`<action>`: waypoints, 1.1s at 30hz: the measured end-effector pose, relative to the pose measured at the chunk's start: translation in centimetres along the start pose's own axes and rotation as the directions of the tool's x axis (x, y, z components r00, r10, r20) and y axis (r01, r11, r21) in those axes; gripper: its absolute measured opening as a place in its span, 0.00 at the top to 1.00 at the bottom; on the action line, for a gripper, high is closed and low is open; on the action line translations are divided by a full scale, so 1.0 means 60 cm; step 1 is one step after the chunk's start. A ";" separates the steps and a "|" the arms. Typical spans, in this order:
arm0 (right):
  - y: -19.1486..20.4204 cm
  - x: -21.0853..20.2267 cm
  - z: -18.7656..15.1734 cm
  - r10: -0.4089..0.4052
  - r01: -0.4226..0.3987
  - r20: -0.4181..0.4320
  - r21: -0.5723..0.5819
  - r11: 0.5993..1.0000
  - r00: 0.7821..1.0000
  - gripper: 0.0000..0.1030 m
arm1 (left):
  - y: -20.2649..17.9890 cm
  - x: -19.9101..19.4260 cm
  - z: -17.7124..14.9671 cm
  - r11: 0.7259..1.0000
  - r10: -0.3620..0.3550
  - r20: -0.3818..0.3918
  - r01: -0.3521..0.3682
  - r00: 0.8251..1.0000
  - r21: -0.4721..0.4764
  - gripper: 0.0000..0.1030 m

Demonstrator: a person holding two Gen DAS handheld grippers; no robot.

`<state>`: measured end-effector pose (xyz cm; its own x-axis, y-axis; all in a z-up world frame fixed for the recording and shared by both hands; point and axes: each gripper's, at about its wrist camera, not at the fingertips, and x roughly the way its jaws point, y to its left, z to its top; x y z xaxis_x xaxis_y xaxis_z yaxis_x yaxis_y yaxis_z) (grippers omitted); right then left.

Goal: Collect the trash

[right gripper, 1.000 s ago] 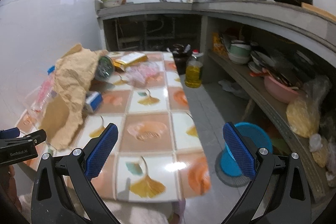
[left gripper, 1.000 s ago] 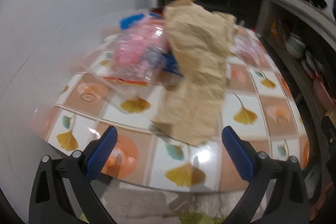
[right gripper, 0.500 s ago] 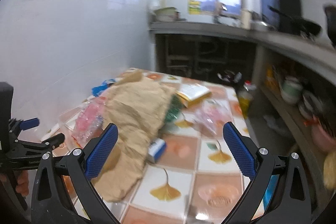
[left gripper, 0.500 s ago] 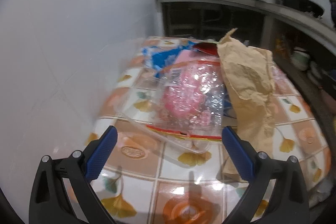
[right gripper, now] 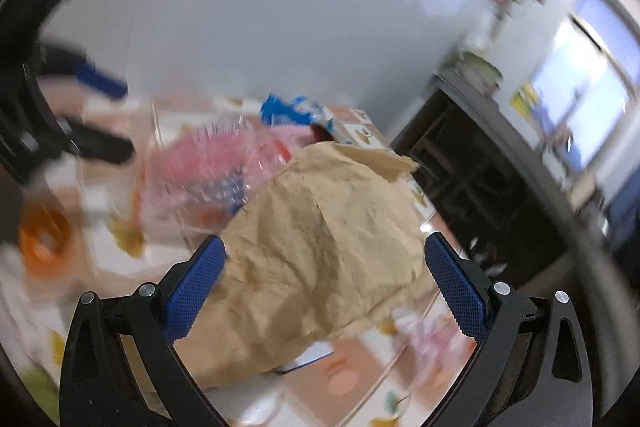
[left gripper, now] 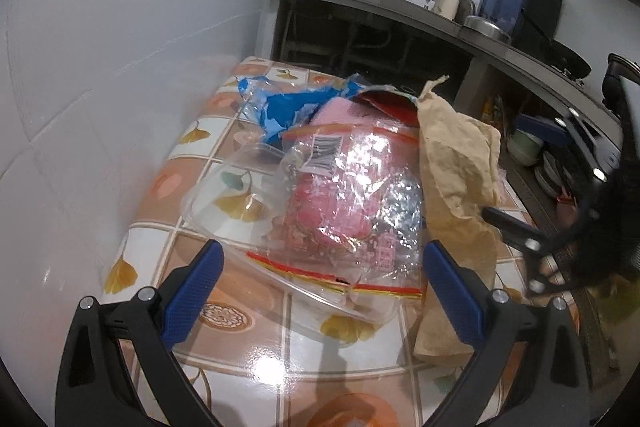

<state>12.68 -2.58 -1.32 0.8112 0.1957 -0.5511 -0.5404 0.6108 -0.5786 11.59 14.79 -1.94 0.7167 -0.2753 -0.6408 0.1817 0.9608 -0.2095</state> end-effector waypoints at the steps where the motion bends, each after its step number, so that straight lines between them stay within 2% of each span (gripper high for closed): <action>1: -0.001 0.011 0.001 0.002 -0.002 -0.013 -0.014 1.000 1.000 0.07 | 0.001 0.002 -0.001 1.000 -0.012 -0.005 0.012 1.000 -0.001 0.05; 6: -0.011 0.045 0.001 0.023 -0.024 -0.062 -0.006 1.000 0.998 0.08 | -0.007 -0.008 -0.012 0.993 -0.116 0.018 0.115 0.993 0.026 0.05; 7: -0.012 0.045 0.003 0.034 -0.033 -0.062 0.006 0.999 0.997 0.13 | -0.011 -0.011 -0.014 0.991 -0.130 0.025 0.129 0.991 0.042 0.05; 9: -0.008 0.054 0.010 0.054 -0.053 -0.066 0.029 0.998 0.996 0.24 | -0.025 -0.018 -0.019 0.984 -0.158 0.036 0.155 0.987 0.090 0.05; 11: -0.005 0.047 0.011 0.068 -0.065 -0.073 0.042 0.997 0.995 0.45 | -0.036 -0.021 -0.022 0.975 -0.190 0.038 0.184 0.981 0.122 0.05; 14: -0.001 0.054 0.013 0.094 -0.087 -0.102 0.071 0.994 0.990 0.67 | -0.051 -0.024 -0.029 0.962 -0.241 0.023 0.235 0.970 0.138 0.05; 15: -0.003 0.055 0.011 0.102 -0.092 -0.111 0.089 0.992 0.989 0.72 | -0.056 -0.024 -0.033 0.956 -0.263 0.012 0.259 0.965 0.138 0.06; 17: -0.006 0.057 0.007 0.111 -0.096 -0.127 0.118 0.988 0.986 0.90 | -0.066 -0.024 -0.041 0.948 -0.288 -0.004 0.285 0.958 0.141 0.09; 19: -0.014 0.055 0.003 0.126 -0.104 -0.135 0.160 0.982 0.983 0.96 | -0.076 -0.019 -0.048 0.942 -0.299 -0.026 0.299 0.954 0.153 0.13; 24: -0.036 0.028 -0.003 0.170 -0.140 -0.094 0.264 0.954 0.981 1.00 | -0.099 -0.007 -0.059 0.939 -0.296 -0.062 0.303 0.953 0.165 0.26; 27: -0.052 0.000 -0.009 0.210 -0.180 -0.052 0.342 0.922 0.976 1.00 | -0.111 0.001 -0.065 0.938 -0.292 -0.081 0.302 0.953 0.169 0.38; 30: -0.068 -0.030 -0.021 0.266 -0.238 -0.005 0.429 0.871 0.964 1.00 | -0.124 0.011 -0.075 0.934 -0.286 -0.102 0.301 0.953 0.190 0.48; 33: -0.080 -0.061 -0.042 0.343 -0.317 0.050 0.522 0.792 0.938 1.00 | -0.138 0.017 -0.086 0.931 -0.267 -0.113 0.287 0.957 0.227 0.55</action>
<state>11.73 -8.16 1.94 0.5867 0.4314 -0.6853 -0.5687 0.8220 0.0306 7.36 6.39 -4.68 0.5610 -0.5240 -0.6409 0.5272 0.8230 -0.2115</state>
